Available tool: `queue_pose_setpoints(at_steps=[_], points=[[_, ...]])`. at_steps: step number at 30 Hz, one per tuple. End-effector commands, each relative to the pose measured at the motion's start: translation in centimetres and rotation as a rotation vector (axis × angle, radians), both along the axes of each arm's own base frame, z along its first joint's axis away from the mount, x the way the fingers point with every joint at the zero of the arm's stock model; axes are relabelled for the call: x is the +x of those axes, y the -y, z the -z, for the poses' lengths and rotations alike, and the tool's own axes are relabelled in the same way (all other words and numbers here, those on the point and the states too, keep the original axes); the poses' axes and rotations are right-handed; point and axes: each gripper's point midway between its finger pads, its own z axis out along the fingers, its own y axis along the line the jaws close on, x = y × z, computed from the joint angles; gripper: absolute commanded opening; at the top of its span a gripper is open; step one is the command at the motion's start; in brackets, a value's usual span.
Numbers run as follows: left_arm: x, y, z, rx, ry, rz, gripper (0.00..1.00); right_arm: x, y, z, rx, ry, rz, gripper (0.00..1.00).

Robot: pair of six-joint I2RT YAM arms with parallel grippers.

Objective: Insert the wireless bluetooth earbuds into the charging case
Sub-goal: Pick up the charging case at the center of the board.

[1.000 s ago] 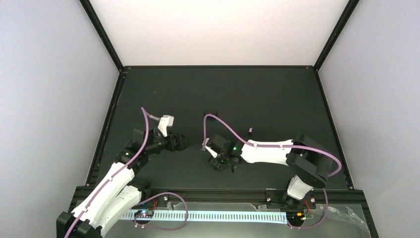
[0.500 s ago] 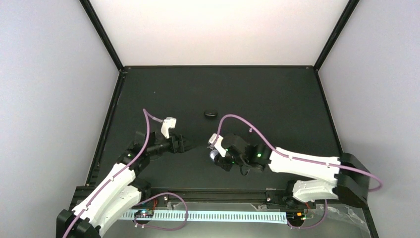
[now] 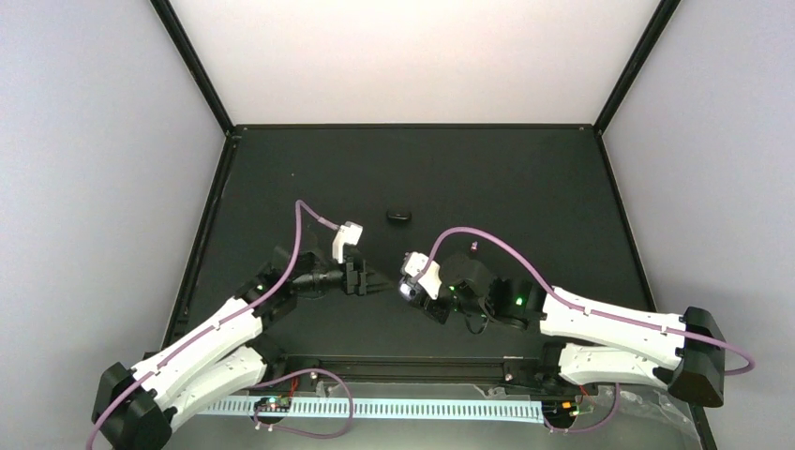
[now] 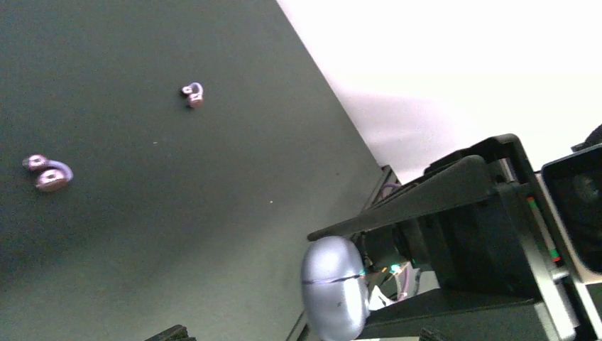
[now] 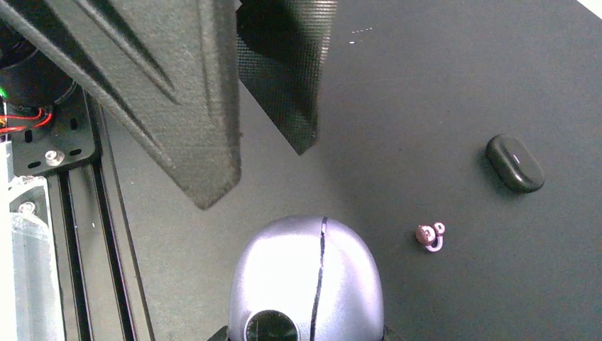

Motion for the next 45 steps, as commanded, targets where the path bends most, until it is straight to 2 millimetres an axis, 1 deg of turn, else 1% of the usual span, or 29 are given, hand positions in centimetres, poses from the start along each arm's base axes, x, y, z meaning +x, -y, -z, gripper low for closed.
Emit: queue_pose_setpoints(at_steps=[1,9,12,16,21,27,34,43,45], points=[[-0.3,1.6,-2.9,-0.069,0.026,0.058,0.83,0.1,-0.5,-1.4,0.010,0.060,-0.014,0.33],[-0.6,3.0,-2.0,-0.053,-0.015,0.097,0.72,0.0,-1.2,-2.3,0.022,0.082,-0.031,0.32],[-0.7,3.4,-2.0,-0.053,-0.020,0.109,0.68,0.0,-1.5,-2.6,0.024,0.089,-0.037,0.32],[-1.1,4.0,-2.3,-0.058,-0.022,0.132,0.66,0.0,-1.9,-2.8,0.027,0.098,-0.041,0.32],[-1.5,4.7,-2.3,-0.062,-0.027,0.155,0.59,0.3,-2.4,-3.3,0.036,0.117,-0.041,0.31],[-1.8,4.9,-1.9,-0.059,-0.039,0.168,0.50,0.5,-2.6,-3.6,0.045,0.127,-0.039,0.31],[-1.9,4.9,-1.3,-0.051,-0.054,0.172,0.47,0.7,-2.7,-3.9,0.049,0.140,-0.034,0.31],[-2.2,5.1,-1.1,-0.052,-0.061,0.187,0.32,0.8,-2.9,-4.2,0.054,0.145,-0.035,0.31],[-2.2,5.1,-1.1,-0.054,-0.060,0.189,0.27,0.8,-3.0,-4.2,0.054,0.143,-0.037,0.31]])
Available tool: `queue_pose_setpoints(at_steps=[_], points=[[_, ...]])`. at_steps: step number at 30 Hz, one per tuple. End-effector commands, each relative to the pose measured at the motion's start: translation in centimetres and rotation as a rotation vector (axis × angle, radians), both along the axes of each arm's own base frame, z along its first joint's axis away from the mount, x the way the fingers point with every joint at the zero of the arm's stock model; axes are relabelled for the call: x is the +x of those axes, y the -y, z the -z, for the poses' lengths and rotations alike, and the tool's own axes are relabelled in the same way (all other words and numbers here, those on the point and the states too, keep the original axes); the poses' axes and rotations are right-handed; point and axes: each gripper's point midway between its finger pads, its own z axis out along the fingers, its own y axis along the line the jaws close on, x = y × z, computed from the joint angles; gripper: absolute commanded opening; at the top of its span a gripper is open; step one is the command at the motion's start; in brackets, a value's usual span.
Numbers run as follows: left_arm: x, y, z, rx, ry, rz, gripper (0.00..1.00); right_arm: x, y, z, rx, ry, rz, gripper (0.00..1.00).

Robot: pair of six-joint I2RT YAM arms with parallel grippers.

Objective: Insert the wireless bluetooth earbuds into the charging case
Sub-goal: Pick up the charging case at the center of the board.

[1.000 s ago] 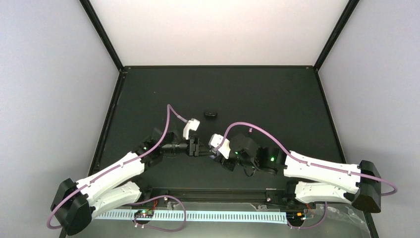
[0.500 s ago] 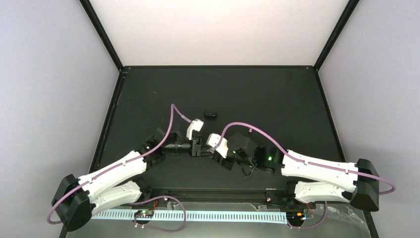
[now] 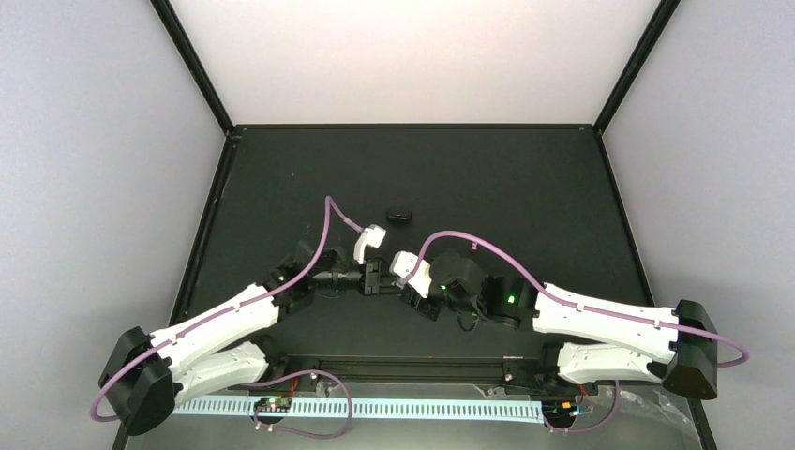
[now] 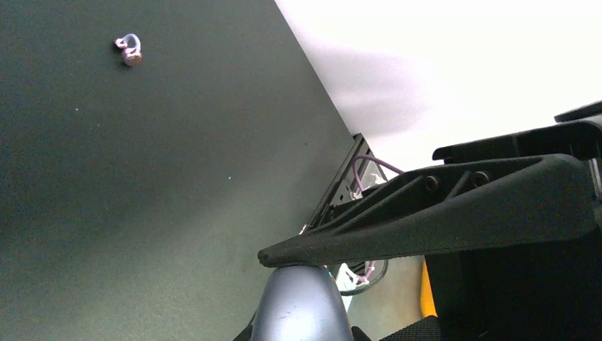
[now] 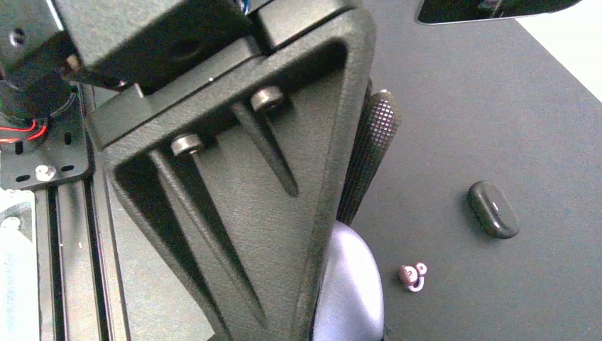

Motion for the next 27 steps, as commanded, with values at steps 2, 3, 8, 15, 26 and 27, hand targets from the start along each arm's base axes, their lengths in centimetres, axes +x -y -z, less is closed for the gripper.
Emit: queue_pose_setpoints(at_steps=[2,3,8,15,26,27], points=[[-0.6,0.7,-1.6,-0.045,0.024,0.048,0.22,0.5,-1.1,-2.4,0.064,0.043,0.003,0.31],[-0.6,0.7,-1.6,-0.046,0.027,0.049,0.18,0.5,-1.1,-2.4,0.063,0.040,0.001,0.32],[-0.4,0.5,-2.7,-0.069,0.066,0.029,0.03,-0.1,-1.3,-2.8,0.080,0.002,-0.017,0.47],[0.0,-0.5,-6.3,-0.109,0.213,-0.024,0.01,-0.6,0.7,-6.9,0.200,-0.017,0.032,0.81],[-3.8,-4.0,-13.6,-0.368,0.690,-0.020,0.02,-3.4,3.1,-17.2,0.556,-0.059,-0.040,0.86],[-4.4,-4.5,-14.3,-0.400,0.735,-0.022,0.02,-3.4,2.9,-17.5,0.573,-0.062,-0.043,0.86]])
